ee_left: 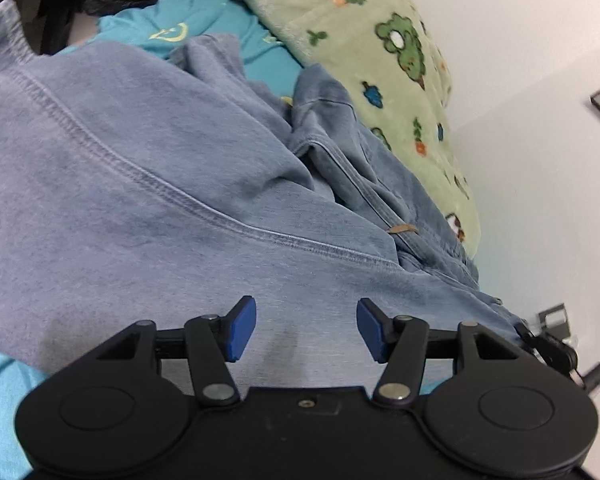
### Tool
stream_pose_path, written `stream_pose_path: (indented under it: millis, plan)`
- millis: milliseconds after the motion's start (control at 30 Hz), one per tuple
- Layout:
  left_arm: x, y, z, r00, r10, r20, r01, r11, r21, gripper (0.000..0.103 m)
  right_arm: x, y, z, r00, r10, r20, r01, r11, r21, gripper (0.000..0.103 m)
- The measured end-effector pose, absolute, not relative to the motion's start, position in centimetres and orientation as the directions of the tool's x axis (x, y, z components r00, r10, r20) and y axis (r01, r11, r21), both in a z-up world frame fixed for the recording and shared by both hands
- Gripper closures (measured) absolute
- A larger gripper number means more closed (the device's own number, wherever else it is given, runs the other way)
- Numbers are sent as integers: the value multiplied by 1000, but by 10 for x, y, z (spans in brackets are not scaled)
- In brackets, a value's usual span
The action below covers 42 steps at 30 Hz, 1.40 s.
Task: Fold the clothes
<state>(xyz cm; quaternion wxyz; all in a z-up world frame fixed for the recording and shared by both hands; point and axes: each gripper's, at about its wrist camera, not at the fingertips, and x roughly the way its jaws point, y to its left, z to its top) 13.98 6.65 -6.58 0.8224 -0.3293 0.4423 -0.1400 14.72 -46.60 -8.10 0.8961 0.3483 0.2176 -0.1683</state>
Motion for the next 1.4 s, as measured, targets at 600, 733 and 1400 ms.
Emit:
stream_pose_path:
  millis: [600, 733, 1400]
  plan:
    - [120, 92, -29, 673, -407, -618, -69, 797, -600, 50, 119, -418, -72, 714, -277, -643, 527, 818, 233, 49]
    - [122, 138, -4, 734, -298, -611, -168, 791, -588, 48, 106, -381, -50, 784, -308, -539, 426, 899, 105, 36]
    - [194, 285, -68, 641, -13, -768, -521, 727, -448, 44, 122, -282, -53, 913, -64, -402, 100, 993, 67, 13]
